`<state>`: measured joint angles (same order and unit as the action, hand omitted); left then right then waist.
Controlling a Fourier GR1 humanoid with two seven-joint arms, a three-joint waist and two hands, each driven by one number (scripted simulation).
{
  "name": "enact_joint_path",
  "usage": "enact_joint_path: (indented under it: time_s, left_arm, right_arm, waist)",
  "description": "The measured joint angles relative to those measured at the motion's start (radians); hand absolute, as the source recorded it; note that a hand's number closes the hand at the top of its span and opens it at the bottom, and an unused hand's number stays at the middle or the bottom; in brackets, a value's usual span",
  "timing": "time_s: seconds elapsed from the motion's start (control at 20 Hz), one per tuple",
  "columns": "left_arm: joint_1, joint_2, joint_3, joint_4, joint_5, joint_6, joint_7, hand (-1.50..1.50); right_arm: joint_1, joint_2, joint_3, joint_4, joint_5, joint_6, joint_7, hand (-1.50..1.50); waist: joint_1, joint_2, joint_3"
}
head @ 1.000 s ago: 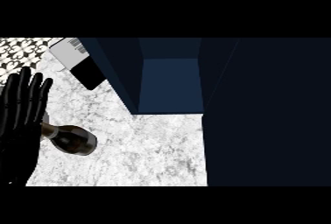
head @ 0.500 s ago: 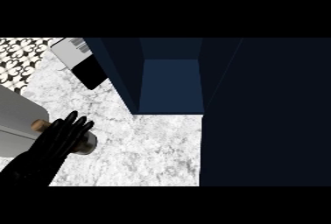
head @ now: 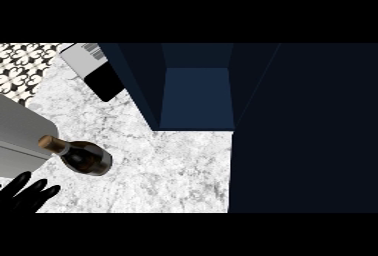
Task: Pick up the wine, place it into the cabinet and close the cabinet
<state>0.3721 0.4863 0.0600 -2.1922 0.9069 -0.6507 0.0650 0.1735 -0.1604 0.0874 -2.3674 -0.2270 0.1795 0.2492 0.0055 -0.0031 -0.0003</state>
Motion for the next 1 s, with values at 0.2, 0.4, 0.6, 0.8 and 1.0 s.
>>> enact_joint_path:
  time_s: [0.2,0.4,0.6,0.8,1.0]
  left_arm:
    - [0.073,0.029,0.058,-0.09,0.105,0.003,0.044,-1.5]
    - [0.088,0.043,0.107,-0.13,0.187,0.028,0.088,-1.5]
    - [0.095,0.045,0.144,-0.142,0.241,0.06,0.129,-1.5]
    - [0.098,0.072,0.232,-0.146,0.325,0.077,0.164,-1.5]
    - [0.069,0.092,0.294,-0.121,0.375,0.099,0.199,-1.5]
  right_arm:
    - [-0.013,0.003,0.002,-0.025,-0.008,-0.009,0.048,-1.5]
    - [-0.036,0.003,0.0,-0.033,-0.007,-0.019,0.09,-1.5]
    - [-0.092,0.0,-0.003,-0.04,-0.005,-0.048,0.153,-1.5]
    - [-0.139,-0.004,-0.013,-0.044,-0.002,-0.072,0.202,-1.5]
    - [-0.165,-0.004,-0.01,-0.049,0.002,-0.085,0.231,-1.5]
  waist:
    - [0.002,0.0,0.0]
    - [0.0,0.001,0.0]
    - [-0.001,0.001,0.0]
    - [-0.001,0.0,0.0]
    - [-0.004,0.001,0.0]
